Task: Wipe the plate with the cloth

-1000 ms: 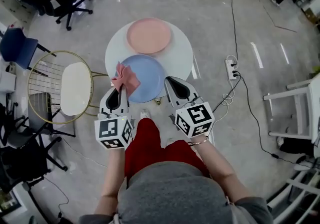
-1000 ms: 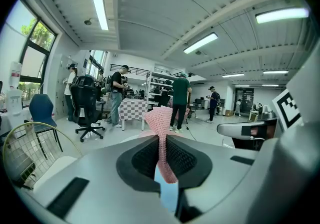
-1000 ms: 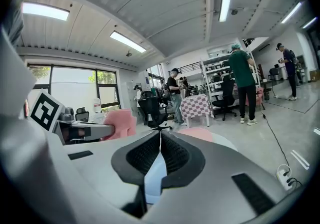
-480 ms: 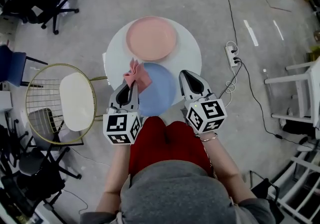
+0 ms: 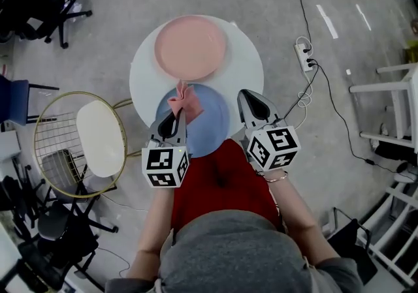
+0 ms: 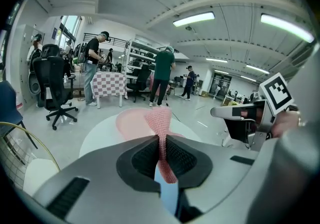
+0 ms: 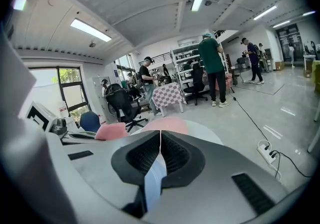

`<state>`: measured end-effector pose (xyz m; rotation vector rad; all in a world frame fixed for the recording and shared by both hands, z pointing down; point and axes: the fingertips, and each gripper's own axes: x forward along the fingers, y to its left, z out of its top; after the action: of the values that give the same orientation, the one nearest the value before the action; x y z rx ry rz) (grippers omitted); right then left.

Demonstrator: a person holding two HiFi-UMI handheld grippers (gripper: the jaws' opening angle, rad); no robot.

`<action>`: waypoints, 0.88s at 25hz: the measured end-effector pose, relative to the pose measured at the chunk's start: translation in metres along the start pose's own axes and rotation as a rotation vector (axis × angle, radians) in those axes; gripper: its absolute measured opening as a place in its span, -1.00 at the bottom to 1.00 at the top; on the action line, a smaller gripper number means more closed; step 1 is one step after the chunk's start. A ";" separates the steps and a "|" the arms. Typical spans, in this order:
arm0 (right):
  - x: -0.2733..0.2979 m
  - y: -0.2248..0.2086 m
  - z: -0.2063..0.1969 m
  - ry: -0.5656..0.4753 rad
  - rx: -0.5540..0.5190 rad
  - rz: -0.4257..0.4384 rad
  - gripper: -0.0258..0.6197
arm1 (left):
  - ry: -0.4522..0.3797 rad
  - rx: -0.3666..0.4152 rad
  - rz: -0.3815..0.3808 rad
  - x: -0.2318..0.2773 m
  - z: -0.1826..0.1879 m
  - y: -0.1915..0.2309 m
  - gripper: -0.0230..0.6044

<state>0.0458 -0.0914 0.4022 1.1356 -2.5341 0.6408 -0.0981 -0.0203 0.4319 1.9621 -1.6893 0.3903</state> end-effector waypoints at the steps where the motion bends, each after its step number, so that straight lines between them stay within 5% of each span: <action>1: 0.001 -0.003 -0.001 0.005 0.006 -0.004 -0.83 | 0.016 0.002 -0.012 0.005 -0.002 -0.002 -0.83; 17: 0.008 -0.048 -0.033 0.067 0.126 -0.099 -0.83 | 0.267 0.032 -0.245 0.082 -0.048 -0.054 -0.83; 22: 0.011 -0.052 -0.038 0.080 0.146 -0.097 -0.83 | 0.399 0.045 -0.248 0.106 -0.074 -0.060 -0.83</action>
<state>0.0810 -0.1093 0.4535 1.2462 -2.3822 0.8405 -0.0120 -0.0612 0.5378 1.9387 -1.1834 0.6785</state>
